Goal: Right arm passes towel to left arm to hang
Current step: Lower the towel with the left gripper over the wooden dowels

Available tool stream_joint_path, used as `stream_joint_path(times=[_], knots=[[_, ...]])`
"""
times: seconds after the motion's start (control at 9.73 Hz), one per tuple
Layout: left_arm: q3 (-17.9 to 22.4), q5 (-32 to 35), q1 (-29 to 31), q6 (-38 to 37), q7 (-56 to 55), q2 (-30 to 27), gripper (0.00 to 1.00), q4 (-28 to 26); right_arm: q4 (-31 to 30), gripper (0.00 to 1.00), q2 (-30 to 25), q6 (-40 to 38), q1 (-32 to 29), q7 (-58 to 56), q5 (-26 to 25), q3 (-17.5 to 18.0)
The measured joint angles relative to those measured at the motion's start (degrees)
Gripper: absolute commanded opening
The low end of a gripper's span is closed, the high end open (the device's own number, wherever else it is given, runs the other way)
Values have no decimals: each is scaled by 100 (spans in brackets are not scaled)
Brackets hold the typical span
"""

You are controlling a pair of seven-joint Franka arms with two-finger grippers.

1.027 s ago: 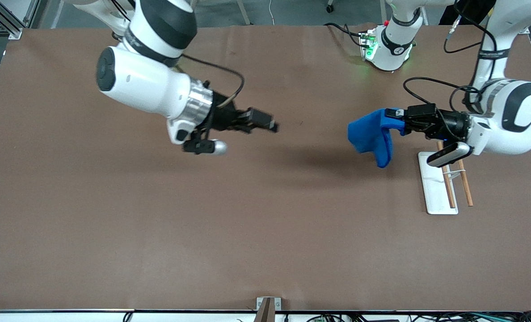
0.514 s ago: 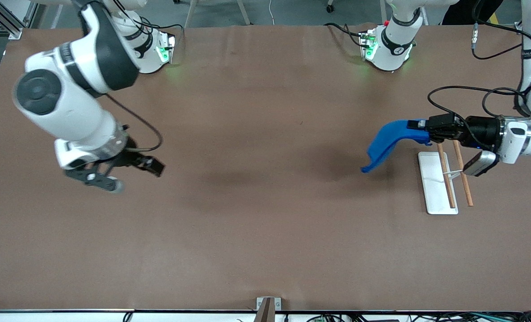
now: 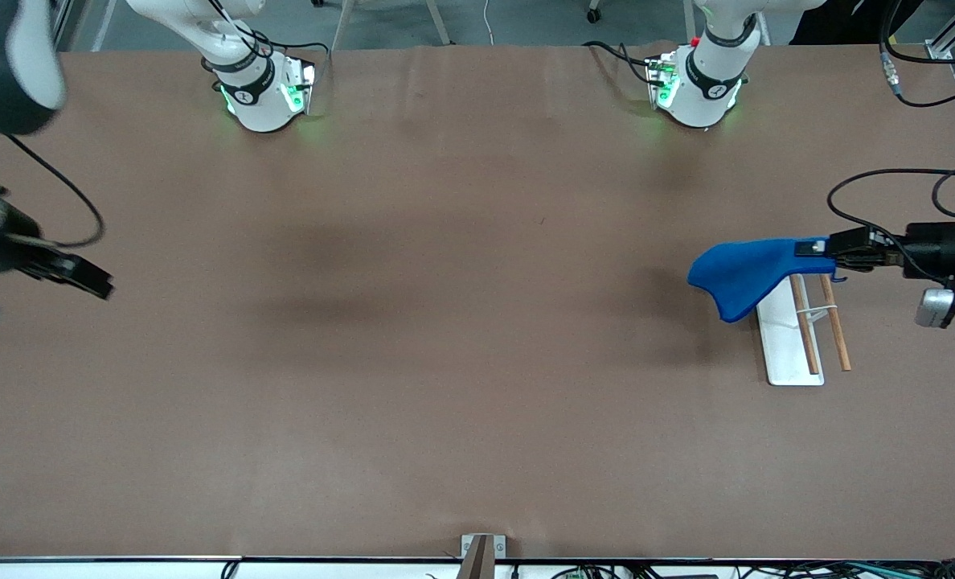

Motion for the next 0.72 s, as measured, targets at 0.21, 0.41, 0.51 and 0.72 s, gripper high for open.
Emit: stream_joint_path(times=[0.21, 0.41, 0.51, 0.72], knots=[[236, 554, -4, 28, 69, 303, 0, 449, -5, 100, -450, -457, -239, -780, 175, -341], [559, 837, -17, 44, 82, 672, 0, 940, -110, 100, -805, -643, -273, -1285, 206, -578], [743, 873, -13, 44, 125, 833, 0, 1100, -164, 100, -835, -632, -266, -1313, 208, -579], [1109, 890, -11, 242, 195, 1046, 0, 1253, -215, 100, -801, -571, -242, -1324, 210, -574]])
